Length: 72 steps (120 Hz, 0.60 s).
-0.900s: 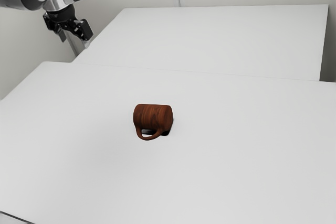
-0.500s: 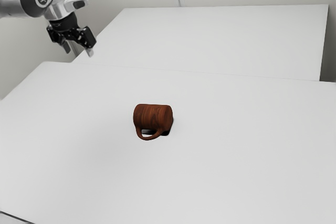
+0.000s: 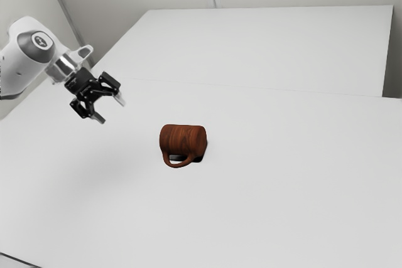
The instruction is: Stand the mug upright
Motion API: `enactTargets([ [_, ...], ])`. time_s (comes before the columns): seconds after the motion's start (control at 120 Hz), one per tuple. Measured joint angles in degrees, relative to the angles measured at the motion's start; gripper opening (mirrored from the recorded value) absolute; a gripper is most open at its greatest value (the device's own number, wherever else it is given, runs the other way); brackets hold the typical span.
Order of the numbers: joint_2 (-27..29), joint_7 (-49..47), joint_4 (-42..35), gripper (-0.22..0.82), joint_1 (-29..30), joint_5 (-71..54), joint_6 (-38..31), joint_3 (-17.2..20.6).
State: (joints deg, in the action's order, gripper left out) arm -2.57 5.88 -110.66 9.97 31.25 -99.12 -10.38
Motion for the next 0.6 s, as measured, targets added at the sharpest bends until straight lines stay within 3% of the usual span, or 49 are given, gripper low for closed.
enactTargets([
  [0.192, -5.68, 1.73, -0.54, 0.6, -3.18, 6.71, -1.2, 0.02],
  [0.6, -15.68, 8.33, 1.0, 0.6, -3.03, 19.08, -6.57, 0.09],
])
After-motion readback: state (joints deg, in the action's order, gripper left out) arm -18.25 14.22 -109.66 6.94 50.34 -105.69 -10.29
